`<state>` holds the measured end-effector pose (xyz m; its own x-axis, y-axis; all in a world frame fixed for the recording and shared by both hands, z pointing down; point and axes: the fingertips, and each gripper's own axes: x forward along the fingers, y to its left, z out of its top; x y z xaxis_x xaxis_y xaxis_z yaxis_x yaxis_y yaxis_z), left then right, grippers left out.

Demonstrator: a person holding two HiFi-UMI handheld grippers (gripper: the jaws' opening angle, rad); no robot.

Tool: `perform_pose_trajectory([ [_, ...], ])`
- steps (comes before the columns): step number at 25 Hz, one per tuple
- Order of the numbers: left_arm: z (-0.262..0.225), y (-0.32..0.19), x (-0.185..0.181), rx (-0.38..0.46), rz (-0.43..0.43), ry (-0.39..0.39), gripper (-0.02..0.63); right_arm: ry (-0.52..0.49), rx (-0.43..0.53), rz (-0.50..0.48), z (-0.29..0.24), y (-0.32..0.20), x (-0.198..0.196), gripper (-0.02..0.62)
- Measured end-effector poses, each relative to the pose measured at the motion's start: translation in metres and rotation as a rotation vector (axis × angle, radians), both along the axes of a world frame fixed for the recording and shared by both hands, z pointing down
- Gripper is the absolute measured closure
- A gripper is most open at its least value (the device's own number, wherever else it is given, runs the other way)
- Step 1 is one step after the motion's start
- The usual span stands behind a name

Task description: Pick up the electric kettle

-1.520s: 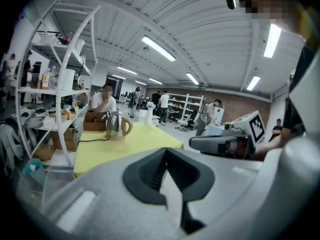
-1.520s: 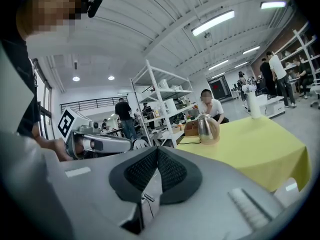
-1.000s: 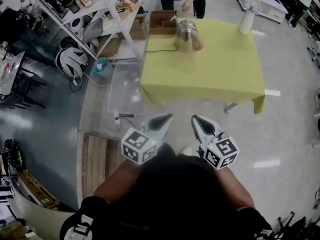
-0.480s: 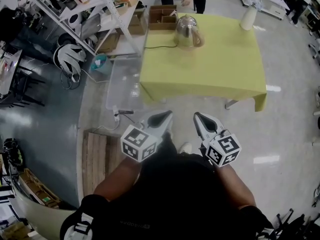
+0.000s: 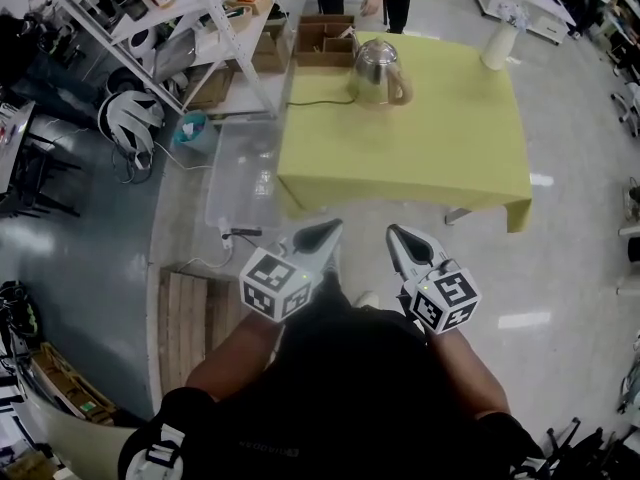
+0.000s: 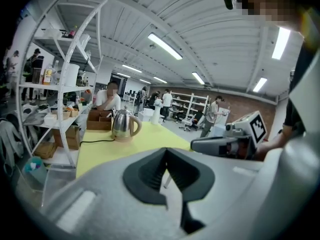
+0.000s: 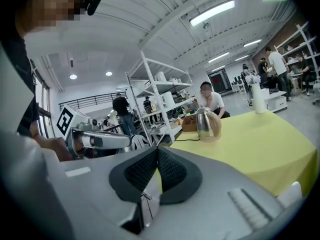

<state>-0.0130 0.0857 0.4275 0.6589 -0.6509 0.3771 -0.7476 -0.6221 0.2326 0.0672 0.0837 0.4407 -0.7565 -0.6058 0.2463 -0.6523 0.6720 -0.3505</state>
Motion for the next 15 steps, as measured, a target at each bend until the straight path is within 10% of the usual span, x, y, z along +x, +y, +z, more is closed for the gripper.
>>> perform_pose_trajectory([
  [15, 0.013, -0.08, -0.041, -0.01, 0.008, -0.003, 0.604, 0.063, -0.053, 0.017, 0.021, -0.068, -0.037, 0.589],
])
